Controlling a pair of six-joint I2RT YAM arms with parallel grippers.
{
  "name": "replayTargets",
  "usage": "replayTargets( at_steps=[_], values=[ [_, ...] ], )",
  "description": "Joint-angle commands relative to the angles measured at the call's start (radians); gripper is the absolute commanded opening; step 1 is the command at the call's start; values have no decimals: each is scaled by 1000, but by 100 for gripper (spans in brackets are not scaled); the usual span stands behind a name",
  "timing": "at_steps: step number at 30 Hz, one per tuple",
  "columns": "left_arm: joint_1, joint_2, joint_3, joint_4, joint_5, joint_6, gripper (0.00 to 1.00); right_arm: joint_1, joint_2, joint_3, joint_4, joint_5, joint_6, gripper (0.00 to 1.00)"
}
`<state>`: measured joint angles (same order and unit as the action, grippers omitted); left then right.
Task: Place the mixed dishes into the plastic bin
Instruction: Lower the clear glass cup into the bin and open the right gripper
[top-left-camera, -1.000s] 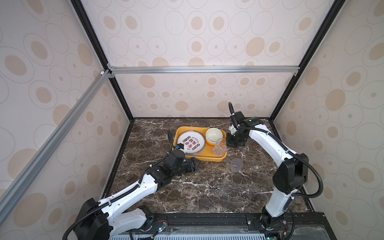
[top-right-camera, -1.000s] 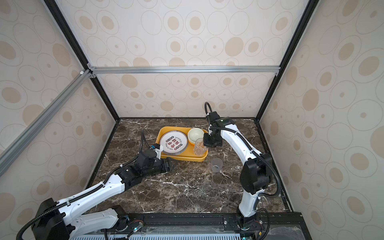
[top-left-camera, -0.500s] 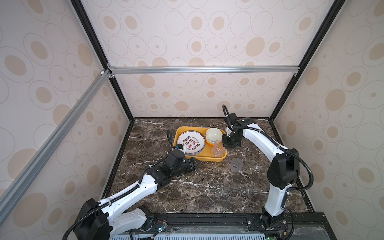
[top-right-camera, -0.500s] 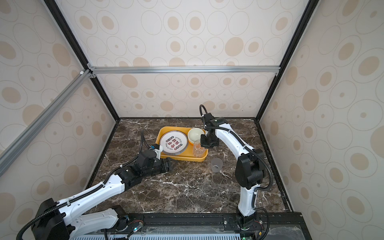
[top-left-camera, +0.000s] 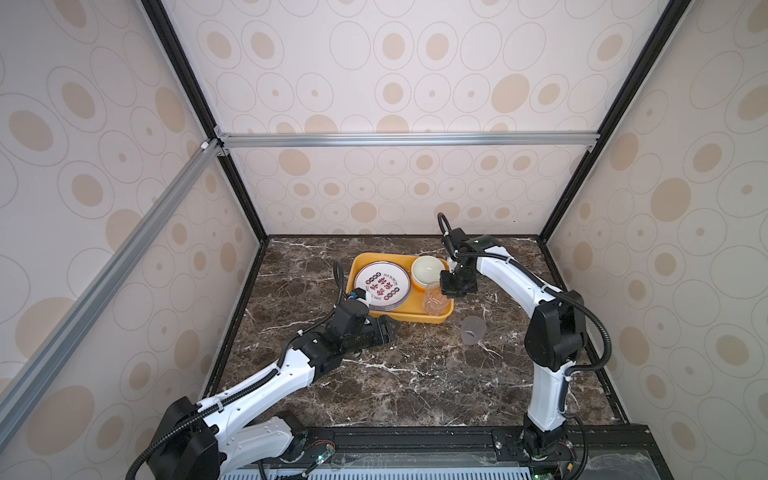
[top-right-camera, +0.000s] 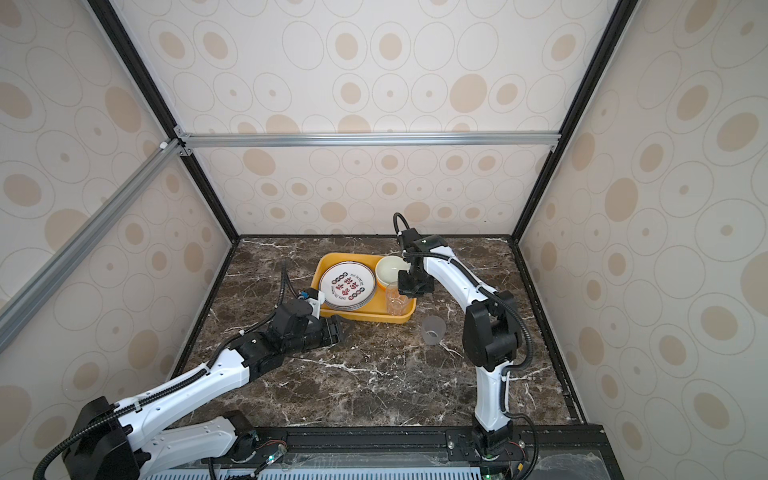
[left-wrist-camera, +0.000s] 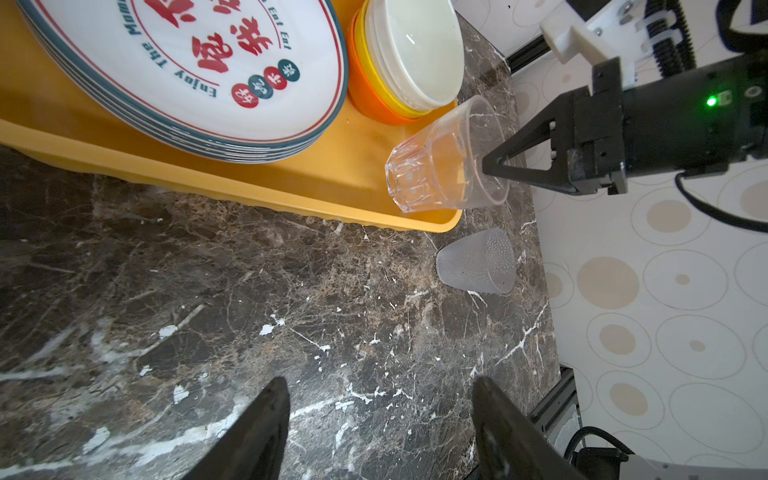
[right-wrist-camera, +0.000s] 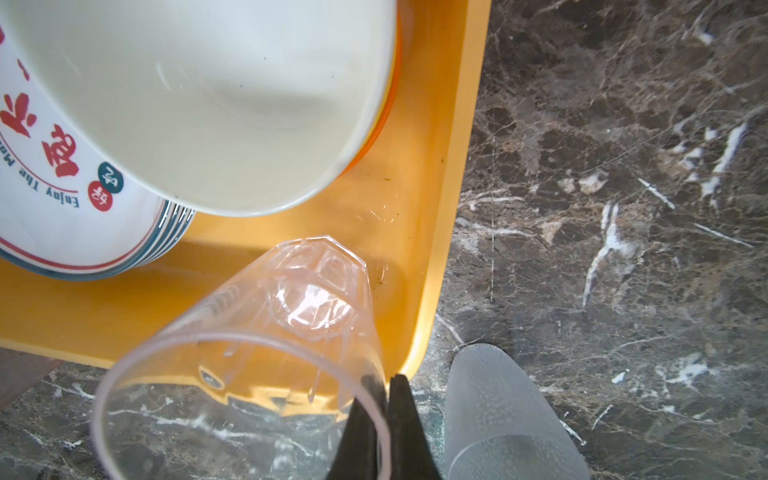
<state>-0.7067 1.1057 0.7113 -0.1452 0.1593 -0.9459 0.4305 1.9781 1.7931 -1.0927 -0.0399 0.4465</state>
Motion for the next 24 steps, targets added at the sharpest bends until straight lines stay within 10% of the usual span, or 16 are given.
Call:
replayTargets(
  at_steps=[1,24],
  values=[
    [8,-7,-1,8,1,-9,69,14,26,38,-18,18,-8,1],
    [13,-14,-15,8,3,-13,69,32,151,133,-50,41,-17,4]
  ],
)
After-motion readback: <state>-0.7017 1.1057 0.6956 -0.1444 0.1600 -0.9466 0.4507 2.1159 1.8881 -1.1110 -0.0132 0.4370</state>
